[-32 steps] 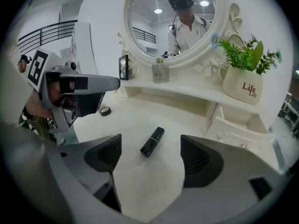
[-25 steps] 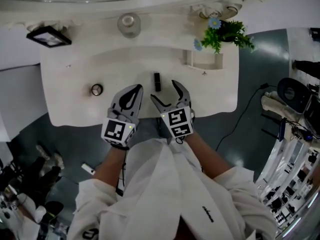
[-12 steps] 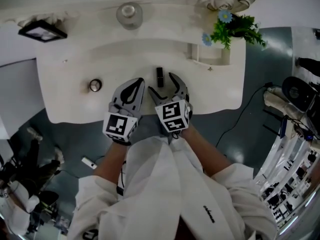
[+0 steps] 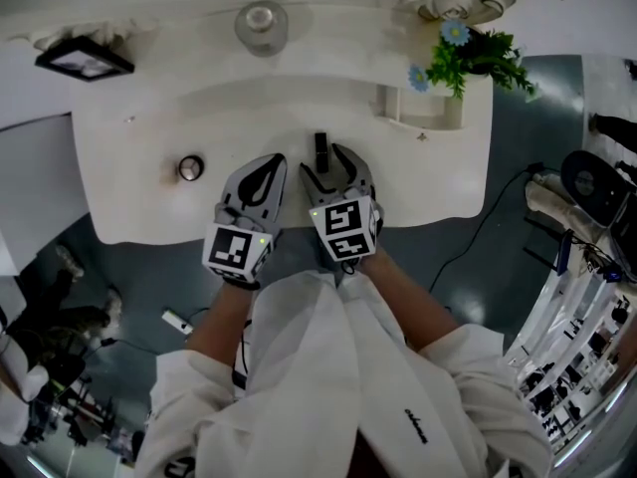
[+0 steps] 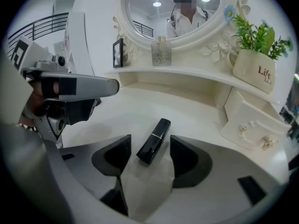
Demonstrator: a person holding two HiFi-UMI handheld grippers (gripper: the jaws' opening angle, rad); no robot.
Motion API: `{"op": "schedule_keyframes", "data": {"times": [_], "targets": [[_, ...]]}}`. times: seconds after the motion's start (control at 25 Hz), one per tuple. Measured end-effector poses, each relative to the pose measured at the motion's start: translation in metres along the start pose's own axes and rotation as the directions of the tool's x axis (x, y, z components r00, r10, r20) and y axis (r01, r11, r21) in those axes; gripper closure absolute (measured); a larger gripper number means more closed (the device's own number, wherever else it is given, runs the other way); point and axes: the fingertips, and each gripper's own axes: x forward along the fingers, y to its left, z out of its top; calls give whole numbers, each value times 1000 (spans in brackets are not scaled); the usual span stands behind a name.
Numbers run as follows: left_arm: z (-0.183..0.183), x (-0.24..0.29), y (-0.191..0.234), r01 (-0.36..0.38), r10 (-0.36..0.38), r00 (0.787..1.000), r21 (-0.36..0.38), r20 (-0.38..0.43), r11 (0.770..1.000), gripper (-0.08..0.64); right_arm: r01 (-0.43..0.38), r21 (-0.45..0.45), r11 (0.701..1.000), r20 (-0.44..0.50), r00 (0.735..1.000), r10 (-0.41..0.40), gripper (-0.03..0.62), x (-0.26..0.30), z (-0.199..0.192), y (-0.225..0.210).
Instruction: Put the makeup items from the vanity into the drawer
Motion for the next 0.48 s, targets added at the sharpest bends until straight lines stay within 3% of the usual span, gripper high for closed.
{"op": "schedule_keyframes", "data": {"times": [0.28, 0.48], "targets": [[0, -3, 2, 0, 0, 1000, 17, -1, 1000, 534, 13, -70, 997, 0, 1000, -13, 474, 0, 2, 16], [9, -1, -2, 3, -3, 1000, 12, 11, 1000, 534, 37, -48, 998, 14, 999, -37, 477, -2, 7, 3]]}}
